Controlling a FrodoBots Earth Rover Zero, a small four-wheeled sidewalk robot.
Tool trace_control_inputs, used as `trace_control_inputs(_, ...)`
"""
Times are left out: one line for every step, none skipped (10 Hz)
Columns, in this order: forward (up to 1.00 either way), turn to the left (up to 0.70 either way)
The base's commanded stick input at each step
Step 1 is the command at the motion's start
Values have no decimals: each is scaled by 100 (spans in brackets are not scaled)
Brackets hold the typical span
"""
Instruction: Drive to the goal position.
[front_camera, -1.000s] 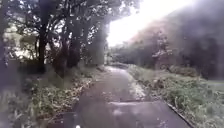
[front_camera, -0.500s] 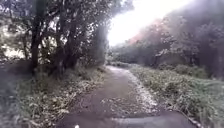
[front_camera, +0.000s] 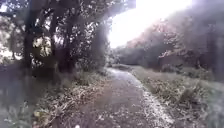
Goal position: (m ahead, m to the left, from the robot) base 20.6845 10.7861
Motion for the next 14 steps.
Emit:
trace_control_inputs(85,-34)
trace_control_inputs(85,0)
trace_control_inputs(85,0)
trace_control_inputs(85,0)
trace_control_inputs(85,0)
trace_control_inputs(85,0)
trace_control_inputs(85,0)
trace_control_inputs(85,0)
trace_control_inputs(85,0)
trace_control_inputs(85,0)
trace_control_inputs(85,0)
trace_control_inputs(85,-4)
trace_control_inputs(85,-25)
trace_control_inputs(85,-34)
